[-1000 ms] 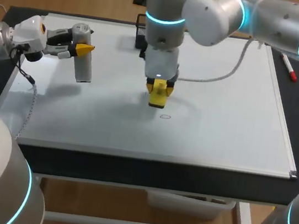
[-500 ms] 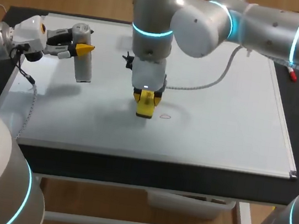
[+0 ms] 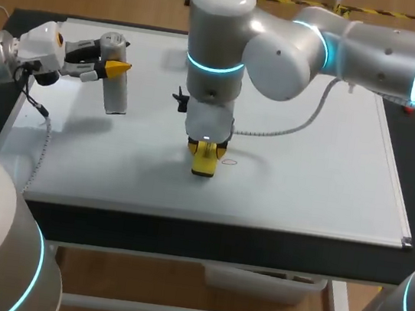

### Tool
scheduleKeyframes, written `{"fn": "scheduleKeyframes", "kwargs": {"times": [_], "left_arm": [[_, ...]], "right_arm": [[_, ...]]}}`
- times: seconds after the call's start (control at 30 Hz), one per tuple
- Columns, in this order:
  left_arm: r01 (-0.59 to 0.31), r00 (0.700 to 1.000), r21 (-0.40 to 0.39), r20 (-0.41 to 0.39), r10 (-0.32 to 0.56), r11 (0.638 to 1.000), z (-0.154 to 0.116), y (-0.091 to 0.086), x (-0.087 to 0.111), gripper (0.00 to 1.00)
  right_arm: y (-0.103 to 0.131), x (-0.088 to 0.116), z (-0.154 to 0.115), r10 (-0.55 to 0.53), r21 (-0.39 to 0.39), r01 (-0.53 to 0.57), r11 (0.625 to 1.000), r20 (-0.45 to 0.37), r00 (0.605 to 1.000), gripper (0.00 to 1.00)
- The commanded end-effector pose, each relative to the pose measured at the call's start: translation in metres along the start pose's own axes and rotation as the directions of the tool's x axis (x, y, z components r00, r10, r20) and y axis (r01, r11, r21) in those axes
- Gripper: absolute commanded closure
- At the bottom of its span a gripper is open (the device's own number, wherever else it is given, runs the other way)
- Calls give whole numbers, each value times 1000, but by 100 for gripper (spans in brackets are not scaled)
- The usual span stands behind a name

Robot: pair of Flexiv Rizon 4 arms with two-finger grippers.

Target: Pick up the inspection probe, press it on each red-marked spot on the whiteboard one by one, put down the probe, pick up the eraser, and wipe off all the red marks.

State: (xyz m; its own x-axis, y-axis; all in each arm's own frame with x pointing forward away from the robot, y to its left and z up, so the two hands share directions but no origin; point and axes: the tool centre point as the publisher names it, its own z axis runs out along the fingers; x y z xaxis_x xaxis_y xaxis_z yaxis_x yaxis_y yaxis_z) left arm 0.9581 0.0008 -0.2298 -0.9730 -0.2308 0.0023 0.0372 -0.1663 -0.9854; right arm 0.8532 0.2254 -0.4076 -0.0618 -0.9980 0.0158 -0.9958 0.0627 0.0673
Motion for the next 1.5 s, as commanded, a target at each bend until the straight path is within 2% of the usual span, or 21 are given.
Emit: {"fn": "scheduleKeyframes", "kwargs": {"times": [0.03, 0.47, 0.7, 1.5], "left_arm": [[-1, 1000, 1, 0, 1, 1000, 0, 0, 0, 100], [-1, 1000, 1, 0, 1, 1000, 0, 0, 0, 100], [-1, 1000, 1, 0, 1, 1000, 0, 0, 0, 100], [-1, 1000, 1, 0, 1, 1000, 0, 0, 0, 100]], "right_arm": [[-1, 2, 5, -7, -4, 7, 1000, 4, 1000, 100], [-5, 11, 17, -3, -28, 3, 1000, 4, 1000, 100], [-6, 23, 21, 34, -35, -34, 999, 3, 999, 100], [0, 100, 20, 199, -44, -200, 979, -19, 980, 100]]}}
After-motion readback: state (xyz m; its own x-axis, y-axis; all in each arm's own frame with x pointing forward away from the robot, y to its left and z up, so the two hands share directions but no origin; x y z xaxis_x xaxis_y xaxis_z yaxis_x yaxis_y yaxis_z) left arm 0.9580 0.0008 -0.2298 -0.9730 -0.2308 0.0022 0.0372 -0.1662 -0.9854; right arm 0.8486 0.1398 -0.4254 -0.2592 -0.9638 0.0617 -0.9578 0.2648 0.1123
